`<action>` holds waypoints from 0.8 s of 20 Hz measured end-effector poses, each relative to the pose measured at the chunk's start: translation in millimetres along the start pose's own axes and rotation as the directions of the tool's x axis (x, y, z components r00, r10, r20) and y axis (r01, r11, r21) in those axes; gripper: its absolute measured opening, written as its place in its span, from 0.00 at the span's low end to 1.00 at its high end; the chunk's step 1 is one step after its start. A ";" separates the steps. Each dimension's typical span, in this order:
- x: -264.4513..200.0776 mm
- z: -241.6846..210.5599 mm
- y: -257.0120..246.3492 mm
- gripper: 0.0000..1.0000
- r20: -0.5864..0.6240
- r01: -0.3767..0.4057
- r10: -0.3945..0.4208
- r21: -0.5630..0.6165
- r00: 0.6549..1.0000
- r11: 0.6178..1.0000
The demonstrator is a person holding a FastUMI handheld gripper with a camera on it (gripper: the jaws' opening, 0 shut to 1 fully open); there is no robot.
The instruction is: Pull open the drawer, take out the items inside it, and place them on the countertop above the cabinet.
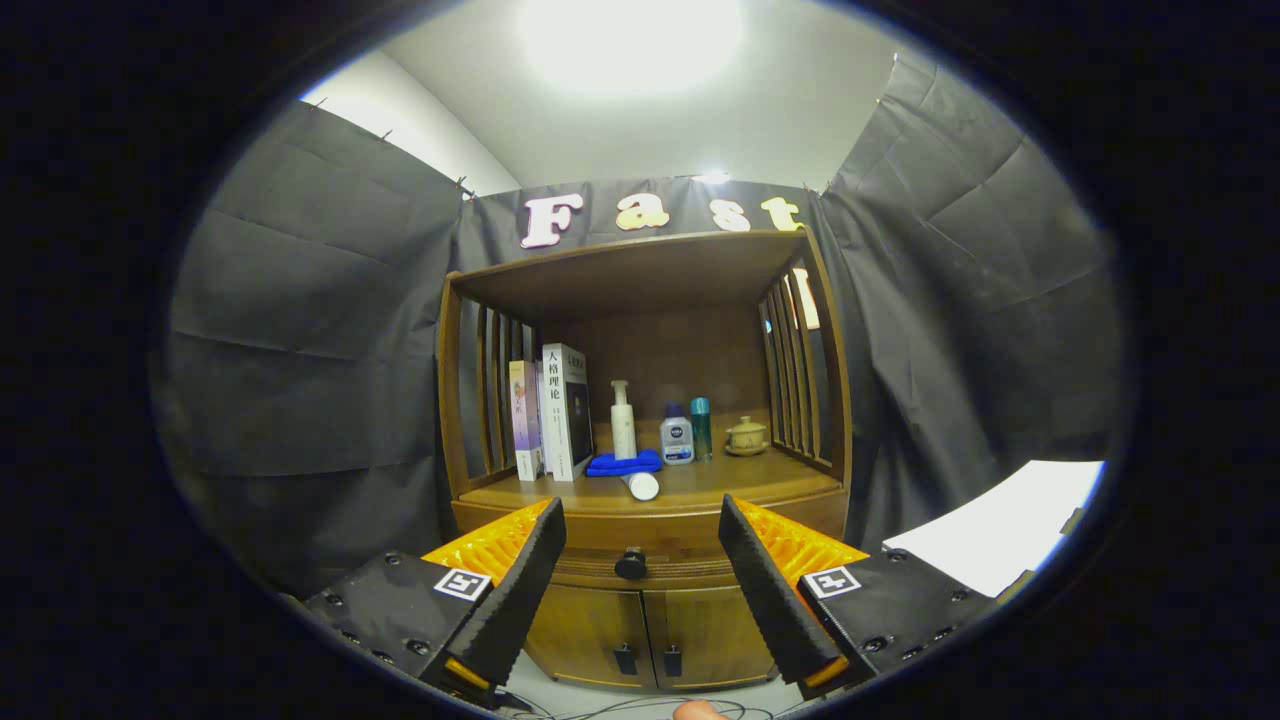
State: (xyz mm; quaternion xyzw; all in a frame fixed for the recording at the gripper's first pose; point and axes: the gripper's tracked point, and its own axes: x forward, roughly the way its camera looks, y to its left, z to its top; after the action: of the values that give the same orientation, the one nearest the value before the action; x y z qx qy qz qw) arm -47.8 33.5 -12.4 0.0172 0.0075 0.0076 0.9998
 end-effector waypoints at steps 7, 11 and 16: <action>-4.7 12.9 4.1 0.97 0.047 -0.001 0.001 0.004 0.999 1.000; -5.3 18.2 -3.3 0.98 0.070 0.016 -0.016 0.008 0.997 1.000; -4.5 17.5 -9.5 0.98 0.067 0.028 -0.030 0.024 0.997 0.999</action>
State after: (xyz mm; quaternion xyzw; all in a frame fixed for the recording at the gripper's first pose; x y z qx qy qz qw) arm -51.9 23.4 4.9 0.0288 -0.0260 -0.0075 0.9992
